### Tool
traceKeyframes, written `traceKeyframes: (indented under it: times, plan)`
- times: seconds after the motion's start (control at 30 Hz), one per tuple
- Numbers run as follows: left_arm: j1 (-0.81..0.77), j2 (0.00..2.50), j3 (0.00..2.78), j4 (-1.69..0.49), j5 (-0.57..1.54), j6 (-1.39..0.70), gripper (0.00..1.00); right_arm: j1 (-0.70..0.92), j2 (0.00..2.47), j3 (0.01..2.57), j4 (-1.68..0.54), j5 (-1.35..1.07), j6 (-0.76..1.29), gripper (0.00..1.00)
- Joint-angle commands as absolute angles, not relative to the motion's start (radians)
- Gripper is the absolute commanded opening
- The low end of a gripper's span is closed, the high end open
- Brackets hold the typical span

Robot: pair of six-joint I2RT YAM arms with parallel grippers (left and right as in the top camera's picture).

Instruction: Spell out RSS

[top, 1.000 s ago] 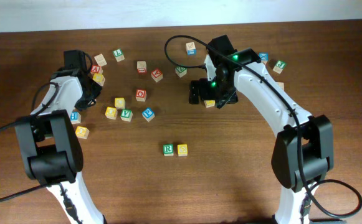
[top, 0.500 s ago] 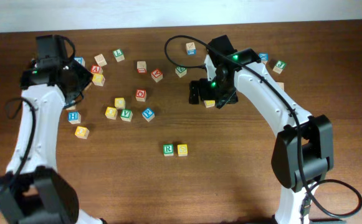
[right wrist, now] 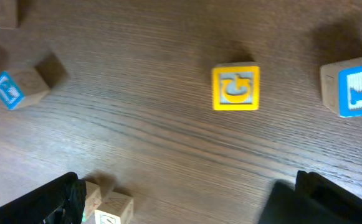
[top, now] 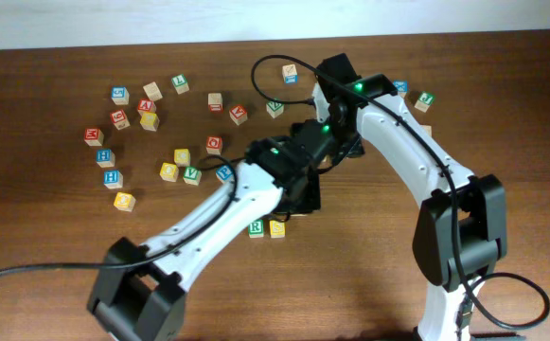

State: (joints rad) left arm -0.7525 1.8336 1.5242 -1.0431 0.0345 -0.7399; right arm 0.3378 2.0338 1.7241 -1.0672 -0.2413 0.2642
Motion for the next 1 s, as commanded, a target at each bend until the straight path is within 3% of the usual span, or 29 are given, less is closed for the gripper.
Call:
traceKeyframes:
  times: [0.0, 0.2, 0.4, 0.5, 0.7, 0.97]
  plan:
    - [-0.812, 1.935, 1.517, -1.021, 0.037, -0.775, 0.27, 0.340, 2.020, 1.737, -1.058, -0.278, 0.270, 0.98]
    - [-0.807, 1.964, 1.528, -1.030, 0.036, -0.769, 0.24, 0.340, 2.020, 1.737, -1.058, -0.277, 0.269, 0.98]
    - [-0.756, 1.802, 1.529, -1.060, 0.026, -0.721, 0.25, 0.336, 2.020, 1.738, -1.079, -0.390, 0.282, 0.98]
    - [-0.756, 1.797, 1.528, -1.113, 0.028, -0.721, 0.25, 0.235, 2.015, 1.788, -1.106, -0.385, 0.312, 0.98]
    - [-0.812, 1.856, 1.523, -1.059, 0.029, -0.721, 0.26, -0.120, 2.015, 1.806, -1.349, -0.374, 0.309, 0.98]
    - [-0.862, 2.046, 1.523, -0.962, -0.053, -0.795, 0.27, -0.150, 2.016, 1.805, -1.362, -0.276, 0.275, 0.98]
